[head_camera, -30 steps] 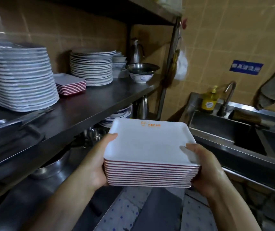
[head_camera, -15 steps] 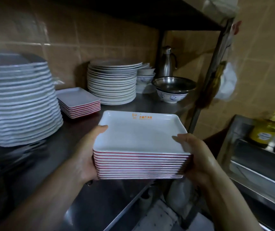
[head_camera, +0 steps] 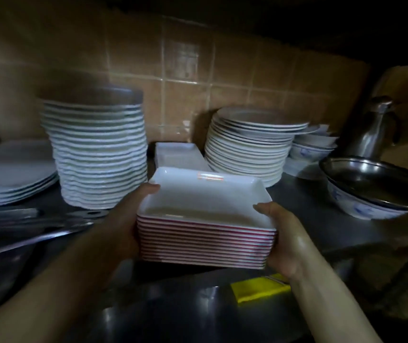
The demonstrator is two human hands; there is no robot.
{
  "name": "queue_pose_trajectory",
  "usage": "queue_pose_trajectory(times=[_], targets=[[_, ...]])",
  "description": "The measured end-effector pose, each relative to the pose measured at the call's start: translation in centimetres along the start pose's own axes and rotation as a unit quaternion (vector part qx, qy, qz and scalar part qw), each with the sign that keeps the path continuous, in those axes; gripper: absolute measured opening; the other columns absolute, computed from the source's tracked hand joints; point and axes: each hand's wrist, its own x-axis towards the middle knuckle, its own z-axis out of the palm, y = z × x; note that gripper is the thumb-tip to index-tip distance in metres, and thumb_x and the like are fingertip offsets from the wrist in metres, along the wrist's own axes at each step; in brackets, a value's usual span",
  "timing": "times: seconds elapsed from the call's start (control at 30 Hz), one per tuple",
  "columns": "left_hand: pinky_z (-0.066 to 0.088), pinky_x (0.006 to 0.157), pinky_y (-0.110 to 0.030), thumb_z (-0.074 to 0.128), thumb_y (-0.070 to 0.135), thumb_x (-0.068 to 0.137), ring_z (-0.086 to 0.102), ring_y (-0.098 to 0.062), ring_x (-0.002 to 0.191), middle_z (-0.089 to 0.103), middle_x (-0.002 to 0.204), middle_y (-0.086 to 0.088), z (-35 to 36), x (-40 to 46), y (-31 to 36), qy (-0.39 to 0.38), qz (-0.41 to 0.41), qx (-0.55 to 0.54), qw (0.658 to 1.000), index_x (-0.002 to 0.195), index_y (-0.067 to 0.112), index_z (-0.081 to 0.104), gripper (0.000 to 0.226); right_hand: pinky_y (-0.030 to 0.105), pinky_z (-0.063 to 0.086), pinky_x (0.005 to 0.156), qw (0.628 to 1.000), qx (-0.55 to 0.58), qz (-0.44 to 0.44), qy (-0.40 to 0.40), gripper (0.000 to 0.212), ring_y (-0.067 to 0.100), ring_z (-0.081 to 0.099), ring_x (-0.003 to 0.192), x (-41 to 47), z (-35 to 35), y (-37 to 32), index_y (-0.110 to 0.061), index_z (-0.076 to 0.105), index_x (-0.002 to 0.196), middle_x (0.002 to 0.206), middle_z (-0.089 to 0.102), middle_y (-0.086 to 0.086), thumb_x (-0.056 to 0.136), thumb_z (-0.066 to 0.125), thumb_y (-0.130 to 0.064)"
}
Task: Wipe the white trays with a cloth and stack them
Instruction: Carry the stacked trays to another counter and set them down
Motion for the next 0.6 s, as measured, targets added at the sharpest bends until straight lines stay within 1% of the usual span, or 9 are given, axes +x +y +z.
queue_pose_trajectory(times=[0.07, 0.1, 0.17, 0.23, 0.33, 0.43, 0.53, 0.6], targets=[[0.054, 0.049, -0.037, 0.059, 0.046, 0.081, 0.067, -0.033, 0.051, 0.069, 0.060, -0.018, -0.2, 0.1, 0.1, 0.015, -0.012, -0.001, 1.000, 0.089, 0.013, 0.059, 0.034, 0.040, 0.051, 0.073, 0.999, 0.005, 0.009, -0.031, 0.029, 0.032, 0.064, 0.075, 1.2, -0.1, -0.1, -0.003, 0.066, 0.101, 0.083, 0.069, 0.018, 0.084, 0.050, -0.020], [0.054, 0.056, -0.038, 0.060, 0.045, 0.079, 0.067, -0.034, 0.057, 0.069, 0.063, -0.019, -0.3, 0.2, 0.2, 0.013, -0.023, -0.007, 1.000, 0.090, 0.011, 0.061, 0.036, 0.040, 0.050, 0.073, 0.999, 0.011, 0.010, -0.041, 0.028, 0.031, 0.064, 0.074, 1.6, -0.2, 0.0, -0.003, 0.066, 0.099, 0.082, 0.069, 0.017, 0.083, 0.051, -0.019], [0.051, 0.069, -0.040, 0.060, 0.041, 0.077, 0.064, -0.035, 0.074, 0.070, 0.072, -0.022, -0.6, 0.2, 0.3, 0.009, -0.034, -0.021, 0.999, 0.095, 0.006, 0.063, 0.039, 0.037, 0.050, 0.069, 0.999, 0.025, 0.019, -0.041, 0.022, 0.028, 0.064, 0.067, 2.5, -0.2, 0.2, -0.006, 0.067, 0.092, 0.074, 0.069, 0.014, 0.085, 0.050, -0.018], [0.049, 0.076, -0.042, 0.059, 0.038, 0.078, 0.061, -0.035, 0.080, 0.070, 0.081, -0.022, -0.7, 0.1, 0.6, 0.017, -0.032, -0.022, 0.999, 0.095, 0.004, 0.065, 0.039, 0.034, 0.050, 0.062, 0.999, 0.029, 0.024, -0.034, 0.019, 0.025, 0.065, 0.059, 3.2, -0.3, 0.4, -0.008, 0.067, 0.089, 0.069, 0.069, 0.011, 0.086, 0.051, -0.018], [0.050, 0.078, -0.043, 0.061, 0.037, 0.078, 0.062, -0.035, 0.084, 0.070, 0.090, -0.021, -0.9, 0.3, 0.8, 0.043, -0.026, -0.014, 0.999, 0.100, 0.005, 0.065, 0.039, 0.033, 0.052, 0.056, 0.999, 0.028, 0.016, -0.034, 0.017, 0.026, 0.067, 0.058, 3.6, -0.3, 0.7, -0.009, 0.067, 0.090, 0.069, 0.070, 0.010, 0.086, 0.052, -0.019], [0.049, 0.085, -0.046, 0.065, 0.036, 0.076, 0.061, -0.036, 0.093, 0.067, 0.107, -0.022, -1.2, 0.6, 0.9, 0.064, -0.033, -0.007, 0.997, 0.109, 0.005, 0.063, 0.045, 0.036, 0.052, 0.059, 1.000, 0.016, 0.002, -0.021, 0.016, 0.028, 0.068, 0.062, 3.6, -0.2, 1.0, -0.010, 0.067, 0.091, 0.075, 0.070, 0.012, 0.085, 0.056, -0.019], [0.048, 0.083, -0.045, 0.062, 0.031, 0.081, 0.060, -0.036, 0.092, 0.065, 0.110, -0.022, -1.2, 0.7, 1.3, 0.071, -0.029, -0.001, 0.997, 0.115, 0.004, 0.060, 0.043, 0.034, 0.052, 0.055, 1.000, 0.006, 0.007, -0.014, 0.015, 0.025, 0.069, 0.058, 3.2, 0.0, 1.0, -0.010, 0.067, 0.093, 0.071, 0.072, 0.010, 0.086, 0.056, -0.019], [0.046, 0.087, -0.044, 0.059, 0.031, 0.083, 0.058, -0.036, 0.097, 0.061, 0.120, -0.022, -1.2, 0.9, 1.5, 0.065, -0.035, 0.010, 0.997, 0.122, 0.003, 0.058, 0.048, 0.033, 0.052, 0.054, 1.000, 0.012, 0.015, -0.014, 0.017, 0.025, 0.069, 0.057, 2.9, 0.2, 1.1, -0.010, 0.066, 0.095, 0.071, 0.072, 0.010, 0.087, 0.055, -0.020]])
